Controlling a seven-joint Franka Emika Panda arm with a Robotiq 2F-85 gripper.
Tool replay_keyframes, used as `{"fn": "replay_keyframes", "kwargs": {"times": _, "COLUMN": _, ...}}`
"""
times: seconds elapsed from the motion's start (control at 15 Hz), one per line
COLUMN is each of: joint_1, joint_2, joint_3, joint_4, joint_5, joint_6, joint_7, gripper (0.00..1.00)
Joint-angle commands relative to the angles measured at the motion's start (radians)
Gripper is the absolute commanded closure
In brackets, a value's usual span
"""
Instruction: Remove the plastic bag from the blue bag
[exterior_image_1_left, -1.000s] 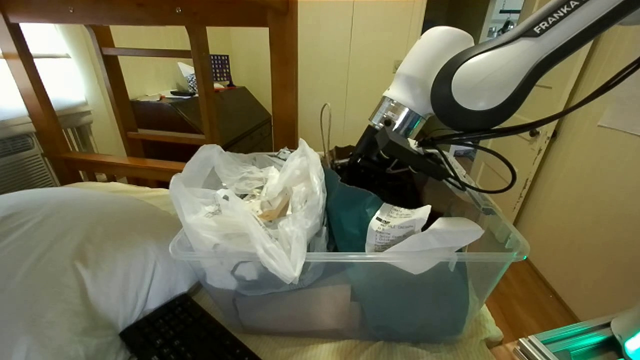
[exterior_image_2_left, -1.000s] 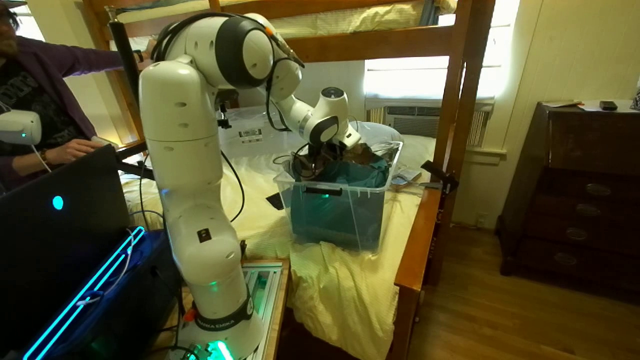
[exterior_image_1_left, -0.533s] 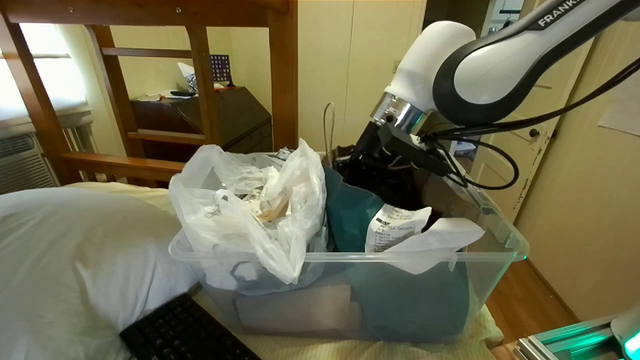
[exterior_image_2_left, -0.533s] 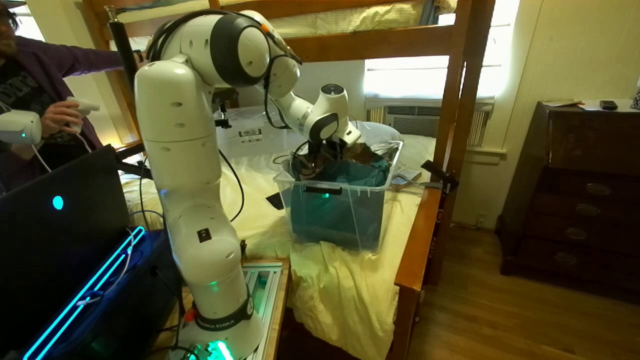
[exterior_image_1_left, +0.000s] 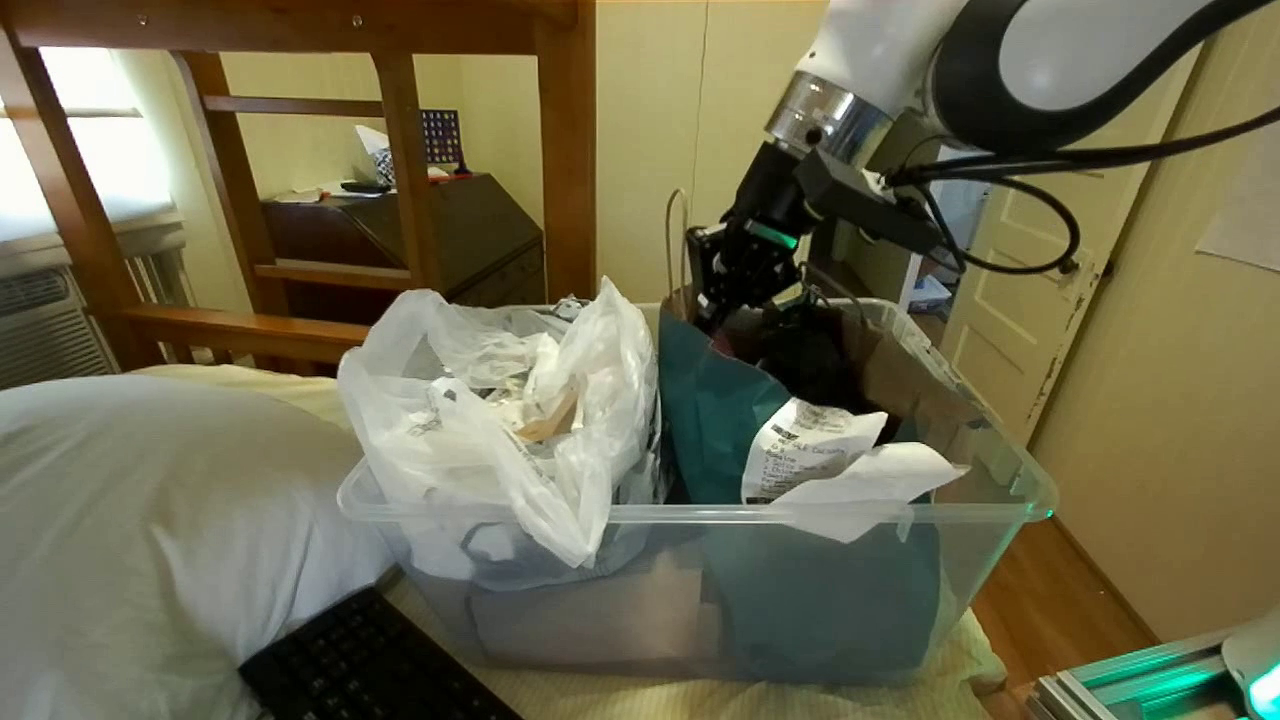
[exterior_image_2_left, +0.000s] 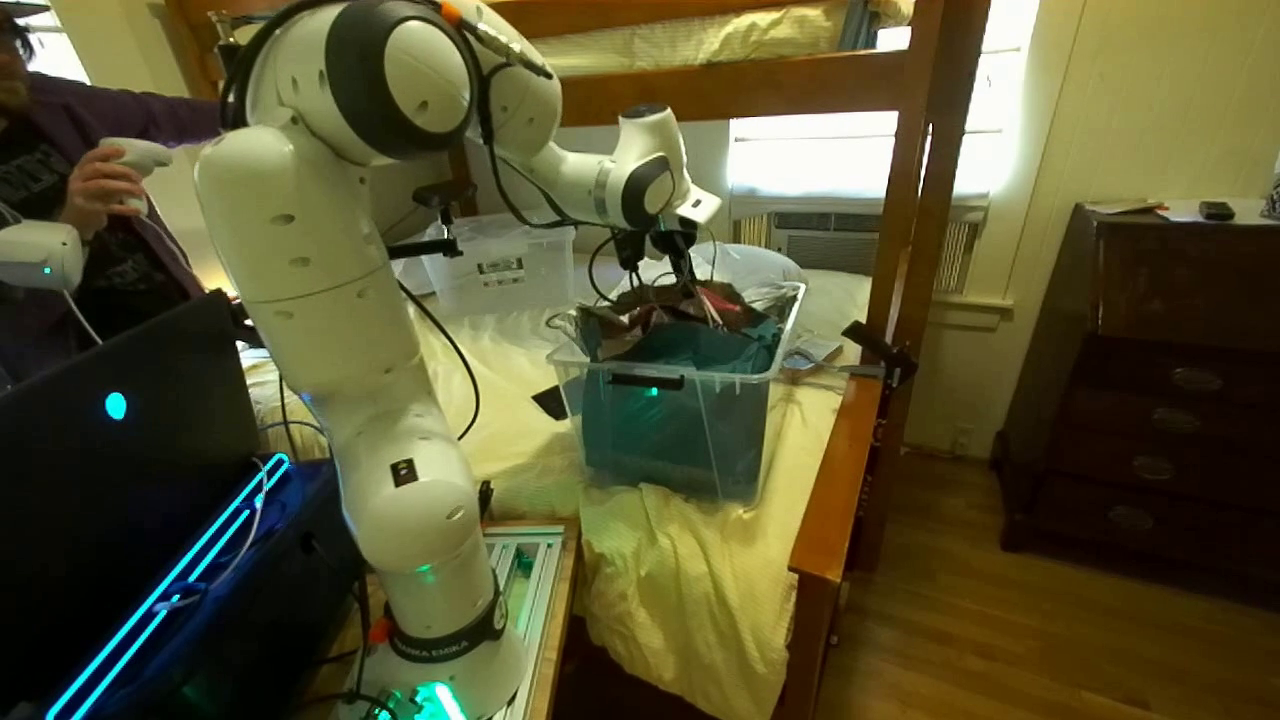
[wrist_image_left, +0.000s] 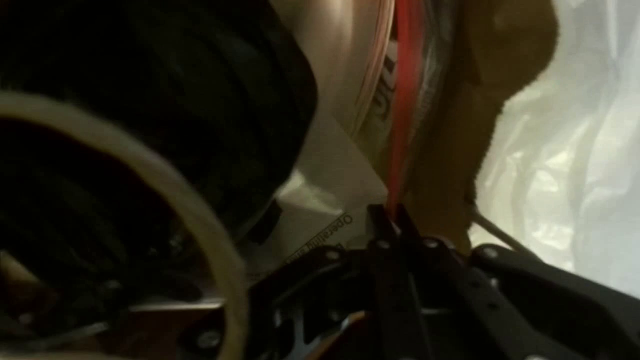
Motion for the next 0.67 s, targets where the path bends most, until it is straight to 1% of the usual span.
{"fn": "replay_keyframes", "kwargs": {"times": 0.0, "joint_1": -0.046, "joint_2": -0.04, "joint_3": 0.033, "joint_4": 0.11, "joint_5": -0.11, "joint_6": -0.096, "joint_7": 0.038, "gripper": 0.99}}
{"fn": "replay_keyframes", "kwargs": {"times": 0.27, "joint_1": -0.075, "joint_2": -0.033, "joint_3": 0.058, "joint_4": 0.193, "joint_5": -0.158, "joint_6": -0.134, "joint_7": 0.031, "gripper": 0.99}}
{"fn": "replay_keyframes", "kwargs": {"times": 0.6, "joint_1": -0.089, "joint_2": -0.038, "joint_3": 0.076, "joint_4": 0.224, "joint_5": -0.18, "joint_6": -0.153, "joint_7": 0.035, "gripper": 0.99}}
